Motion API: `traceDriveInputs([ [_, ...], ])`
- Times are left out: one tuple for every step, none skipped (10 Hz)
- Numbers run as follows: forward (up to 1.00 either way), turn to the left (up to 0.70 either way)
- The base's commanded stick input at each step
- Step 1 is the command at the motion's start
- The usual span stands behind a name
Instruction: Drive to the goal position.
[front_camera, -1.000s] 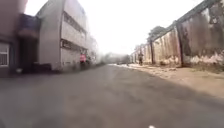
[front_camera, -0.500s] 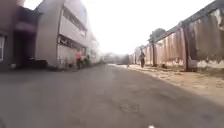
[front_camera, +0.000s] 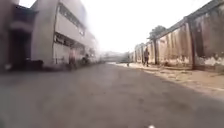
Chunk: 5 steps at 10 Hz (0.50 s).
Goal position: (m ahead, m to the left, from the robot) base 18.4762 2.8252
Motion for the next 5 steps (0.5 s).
traceDriveInputs([
  [1.00,0.00],
  [1.00,0.00],
  [1.00,0.00],
  [1.00,0.00],
  [1.00,0.00],
])
